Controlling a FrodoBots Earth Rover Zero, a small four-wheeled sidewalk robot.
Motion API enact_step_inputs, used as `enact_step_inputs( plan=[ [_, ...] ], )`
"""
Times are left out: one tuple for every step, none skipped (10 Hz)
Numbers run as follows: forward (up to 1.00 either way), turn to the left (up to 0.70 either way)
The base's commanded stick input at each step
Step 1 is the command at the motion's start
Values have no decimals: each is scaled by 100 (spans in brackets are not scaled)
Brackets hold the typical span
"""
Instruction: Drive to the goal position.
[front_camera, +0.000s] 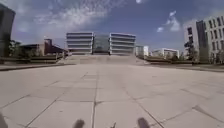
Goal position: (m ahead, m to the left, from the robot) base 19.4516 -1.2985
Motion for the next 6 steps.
enact_step_inputs(
  plan=[
    [70, 0],
    [70, 0],
    [70, 0],
    [70, 0],
    [70, 0],
    [70, 0]
  ],
)
